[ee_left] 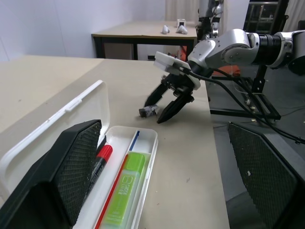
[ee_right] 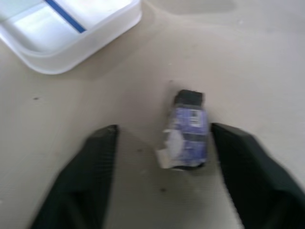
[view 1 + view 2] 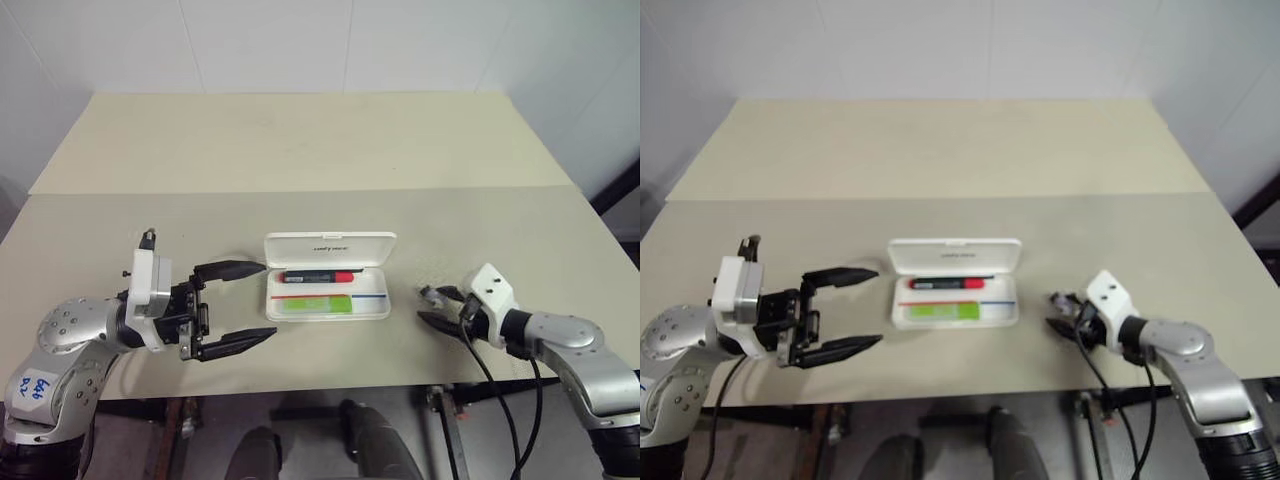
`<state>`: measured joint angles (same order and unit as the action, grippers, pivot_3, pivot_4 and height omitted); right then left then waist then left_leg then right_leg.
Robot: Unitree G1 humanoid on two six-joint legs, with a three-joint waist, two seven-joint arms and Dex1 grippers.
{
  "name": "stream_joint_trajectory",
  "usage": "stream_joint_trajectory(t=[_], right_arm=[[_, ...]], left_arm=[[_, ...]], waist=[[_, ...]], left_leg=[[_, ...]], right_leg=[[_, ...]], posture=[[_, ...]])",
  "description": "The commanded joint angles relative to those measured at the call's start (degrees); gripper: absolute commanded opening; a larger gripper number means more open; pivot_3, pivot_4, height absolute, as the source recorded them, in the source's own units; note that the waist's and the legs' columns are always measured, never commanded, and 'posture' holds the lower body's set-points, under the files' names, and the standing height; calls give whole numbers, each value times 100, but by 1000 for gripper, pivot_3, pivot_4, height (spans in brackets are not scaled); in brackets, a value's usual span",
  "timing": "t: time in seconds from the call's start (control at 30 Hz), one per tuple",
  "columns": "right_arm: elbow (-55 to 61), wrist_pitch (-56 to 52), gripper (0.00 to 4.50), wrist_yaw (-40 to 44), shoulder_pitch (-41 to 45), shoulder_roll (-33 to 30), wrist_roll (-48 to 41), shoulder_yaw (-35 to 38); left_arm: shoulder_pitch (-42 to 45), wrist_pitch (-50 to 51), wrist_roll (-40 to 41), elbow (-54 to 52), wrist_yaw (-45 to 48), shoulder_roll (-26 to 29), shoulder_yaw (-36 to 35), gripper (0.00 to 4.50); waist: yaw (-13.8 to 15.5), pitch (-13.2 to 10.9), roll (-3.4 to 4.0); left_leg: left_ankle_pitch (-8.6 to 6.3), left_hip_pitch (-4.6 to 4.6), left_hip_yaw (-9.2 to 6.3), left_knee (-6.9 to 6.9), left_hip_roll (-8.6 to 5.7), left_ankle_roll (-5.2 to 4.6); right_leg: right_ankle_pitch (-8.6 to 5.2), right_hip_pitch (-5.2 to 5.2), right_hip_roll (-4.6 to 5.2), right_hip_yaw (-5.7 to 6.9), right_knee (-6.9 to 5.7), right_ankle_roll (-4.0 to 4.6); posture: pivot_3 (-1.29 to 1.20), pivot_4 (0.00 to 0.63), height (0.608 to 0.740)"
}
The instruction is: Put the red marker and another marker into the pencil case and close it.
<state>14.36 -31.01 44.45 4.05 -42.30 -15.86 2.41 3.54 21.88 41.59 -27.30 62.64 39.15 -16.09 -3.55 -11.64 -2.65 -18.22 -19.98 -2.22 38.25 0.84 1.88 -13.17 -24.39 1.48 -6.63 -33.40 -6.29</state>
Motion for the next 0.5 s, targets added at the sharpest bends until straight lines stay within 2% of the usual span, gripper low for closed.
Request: stream_joint_trajectory(t=[0.03,0.13,0.2,0.27,0.33,0.43,0.5], right_arm=[[-229,-426,1866,-356,-124,-43,247,-9],[-212,-401,977,-392,-122,-33,276,48],[-207,-362,396,-422,-43,-45,269,108],[-169,-372,385,-454,118,-61,202,211],[-162,-355,385,-466,297,-78,157,275],[57,-330,385,-421,583,-74,-40,457],[315,-440,385,-338,761,-52,-252,542]], left_arm=[[21,-113,171,-152,-33,-4,-58,4500],[22,-122,182,-175,-59,-14,-48,4500],[16,-124,194,-190,-70,-16,-34,4500],[37,-126,211,-173,-72,-13,-19,4500],[67,-137,219,-132,-59,-7,-9,4500],[111,-158,235,-48,-10,-1,1,4500],[145,-172,247,17,28,4,9,4500]], waist=[[8,8,-14],[11,6,-5],[-4,20,25],[-24,26,37],[-45,27,34],[-27,25,36],[10,24,34]], left_leg=[[0,11,2,3,0,0],[1,32,0,0,8,-1],[-2,38,-4,-11,34,3],[-3,-14,-1,-14,75,4],[-4,-31,12,-15,85,5],[-22,-36,50,-20,66,2],[-34,-48,58,-18,43,4]], right_leg=[[3,3,0,0,5,1],[19,44,-1,6,70,-3],[74,98,-17,19,193,-9],[140,107,-38,29,302,3],[164,93,-36,27,323,17],[125,45,-24,7,257,-8],[82,-25,-15,-8,131,-48]], posture=[[0,150,740],[0,150,740],[0,150,740],[0,150,740],[0,150,740],[0,150,740],[0,150,740]])
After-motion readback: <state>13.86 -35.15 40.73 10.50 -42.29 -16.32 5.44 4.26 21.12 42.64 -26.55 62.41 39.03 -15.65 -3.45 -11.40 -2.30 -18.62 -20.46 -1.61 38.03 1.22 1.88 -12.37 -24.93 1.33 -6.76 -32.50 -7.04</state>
